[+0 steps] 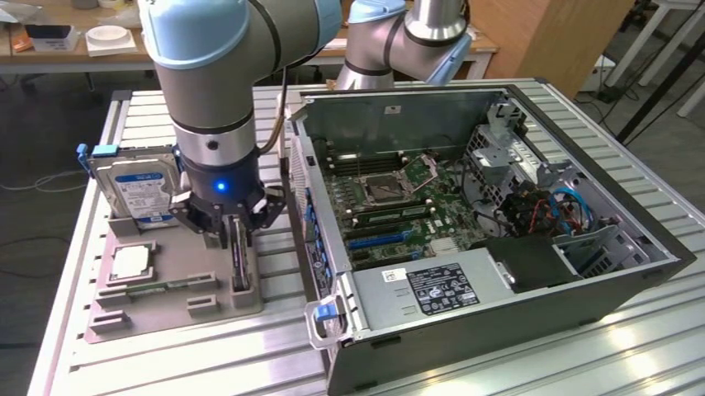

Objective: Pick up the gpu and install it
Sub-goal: 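Pick up the gpu and move the gpu toward the slot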

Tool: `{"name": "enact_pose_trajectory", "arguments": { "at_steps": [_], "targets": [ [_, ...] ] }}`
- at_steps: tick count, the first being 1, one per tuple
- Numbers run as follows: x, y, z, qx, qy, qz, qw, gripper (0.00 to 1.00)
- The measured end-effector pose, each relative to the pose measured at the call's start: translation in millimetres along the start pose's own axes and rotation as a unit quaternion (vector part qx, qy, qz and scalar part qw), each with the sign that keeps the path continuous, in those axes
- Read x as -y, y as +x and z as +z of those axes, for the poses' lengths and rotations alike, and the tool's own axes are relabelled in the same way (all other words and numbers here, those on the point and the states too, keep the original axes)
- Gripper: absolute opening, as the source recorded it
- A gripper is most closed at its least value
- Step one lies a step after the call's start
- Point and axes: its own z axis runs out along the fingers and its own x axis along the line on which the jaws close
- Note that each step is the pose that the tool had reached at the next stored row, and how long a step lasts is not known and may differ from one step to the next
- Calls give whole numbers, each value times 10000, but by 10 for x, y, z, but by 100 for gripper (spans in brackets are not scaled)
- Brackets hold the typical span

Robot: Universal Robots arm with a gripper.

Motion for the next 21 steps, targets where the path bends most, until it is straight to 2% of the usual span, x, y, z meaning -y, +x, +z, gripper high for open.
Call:
{"name": "enact_pose_trajectory", "arguments": {
  "at_steps": [1,2,8,9,19,21],
  "targets": [
    [0,0,0,0,0,0,10000,40],
    [0,0,0,0,0,0,10000,33],
    [0,0,0,-1,0,0,10000,31],
    [0,0,0,0,0,0,10000,26],
    [0,0,0,0,0,0,10000,26],
    [-1,0,-27,1,-1,0,10000,26]
  ]
}}
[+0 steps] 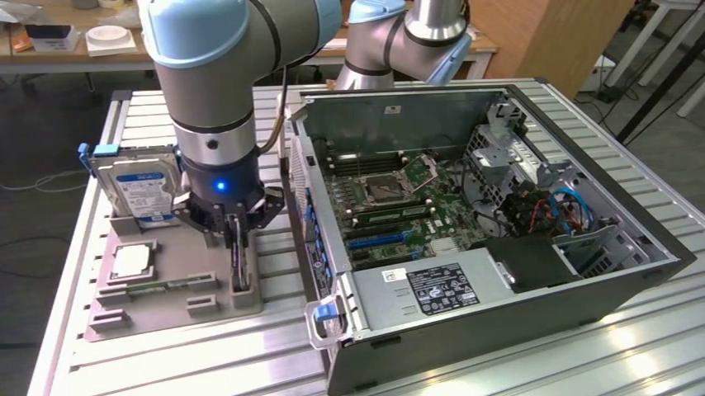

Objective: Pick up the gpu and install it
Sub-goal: 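Pick up the gpu and move the gpu toward the slot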

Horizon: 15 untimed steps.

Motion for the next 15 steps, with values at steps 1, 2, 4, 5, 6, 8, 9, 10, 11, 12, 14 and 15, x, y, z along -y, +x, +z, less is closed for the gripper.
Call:
{"name": "enact_pose_trajectory", "arguments": {
  "at_steps": [1,2,4,5,6,8,9,10,11,12,14,15],
  "targets": [
    [-2,1,-44,-2,0,0,10000,26],
    [-4,1,-84,-1,0,0,10000,26],
    [-7,1,-163,-1,0,0,10000,26],
    [-9,1,-203,-2,1,0,10000,26],
    [-11,2,-245,-1,0,0,10000,26],
    [-15,2,-337,-1,0,0,10000,26],
    [-16,3,-382,-1,0,0,10000,26],
    [-18,3,-427,-1,0,0,10000,26],
    [-20,3,-472,-1,1,0,10000,26],
    [-22,4,-520,-2,1,0,10000,26],
    [-26,4,-609,-1,0,0,10000,26],
    [-28,5,-654,-1,0,0,10000,26]
  ]
}}
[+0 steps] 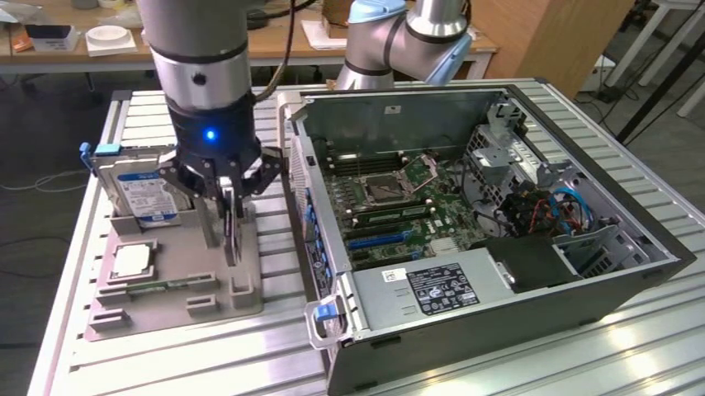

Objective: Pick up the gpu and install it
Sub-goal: 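Pick up the gpu and move the gpu toward the slot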

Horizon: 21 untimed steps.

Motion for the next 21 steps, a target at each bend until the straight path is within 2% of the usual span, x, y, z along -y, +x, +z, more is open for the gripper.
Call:
{"name": "enact_pose_trajectory", "arguments": {
  "at_steps": [1,2,21],
  "targets": [
    [-2,0,-45,0,0,0,10000,26],
    [-7,1,-160,0,0,0,10000,26],
    [-42,7,-1008,0,0,0,10000,26]
  ]
}}
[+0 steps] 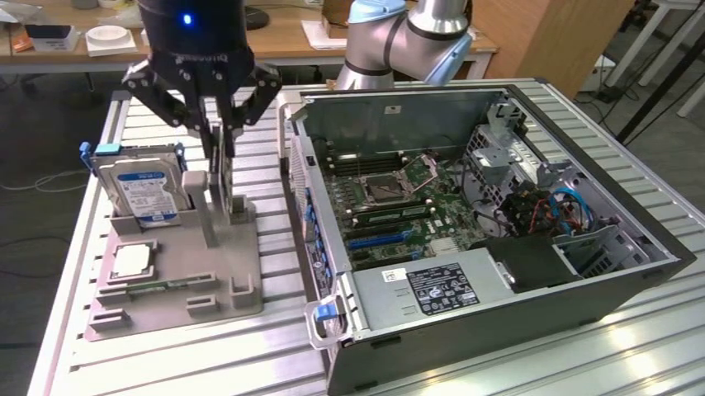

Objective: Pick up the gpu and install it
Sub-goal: 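Pick up the gpu and move the gpu toward the slot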

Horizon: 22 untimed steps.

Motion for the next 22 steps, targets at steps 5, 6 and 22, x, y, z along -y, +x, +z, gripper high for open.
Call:
{"name": "enact_pose_trajectory", "arguments": {
  "at_steps": [5,6,22],
  "targets": [
    [-3,-40,2,-2,1,0,10000,26],
    [-6,-84,4,-4,1,0,10000,26],
    [-60,-804,2,-45,4,-1,10000,26]
  ]
}}
